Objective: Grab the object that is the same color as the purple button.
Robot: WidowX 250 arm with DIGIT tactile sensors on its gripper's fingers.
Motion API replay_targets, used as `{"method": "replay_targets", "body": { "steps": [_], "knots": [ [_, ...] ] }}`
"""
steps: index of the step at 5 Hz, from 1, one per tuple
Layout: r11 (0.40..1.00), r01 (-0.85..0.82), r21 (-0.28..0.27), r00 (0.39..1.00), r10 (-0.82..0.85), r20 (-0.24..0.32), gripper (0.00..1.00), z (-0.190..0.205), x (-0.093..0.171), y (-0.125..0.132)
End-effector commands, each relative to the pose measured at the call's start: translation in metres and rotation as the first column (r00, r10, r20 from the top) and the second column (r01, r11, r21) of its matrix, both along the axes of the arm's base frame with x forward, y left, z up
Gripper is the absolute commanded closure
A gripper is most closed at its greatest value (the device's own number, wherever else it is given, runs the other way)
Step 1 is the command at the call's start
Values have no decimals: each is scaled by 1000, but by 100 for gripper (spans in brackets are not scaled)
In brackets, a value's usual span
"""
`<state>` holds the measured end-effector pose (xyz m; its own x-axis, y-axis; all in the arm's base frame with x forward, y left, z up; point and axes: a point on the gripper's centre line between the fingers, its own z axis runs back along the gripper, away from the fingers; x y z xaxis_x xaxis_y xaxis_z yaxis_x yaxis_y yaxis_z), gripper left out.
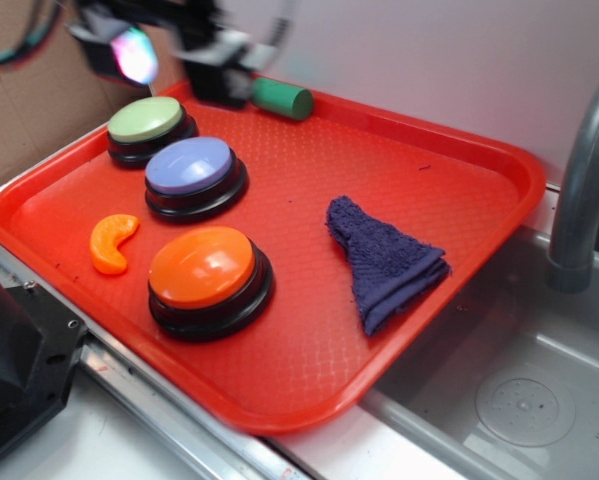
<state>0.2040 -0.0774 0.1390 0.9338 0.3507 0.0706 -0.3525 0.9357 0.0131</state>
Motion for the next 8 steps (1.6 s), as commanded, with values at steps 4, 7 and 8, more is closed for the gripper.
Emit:
{"method": "replay_targets", "body": {
  "steps": [4,7,8],
  "knots": [
    [972,-194,-128,972,209,110,0,-53,53,-13],
    [941,-270,-205,956,288,59,28,-124,68,-61],
    [944,-260,-203,960,275,49,100,-119,66,-61]
  ]
}}
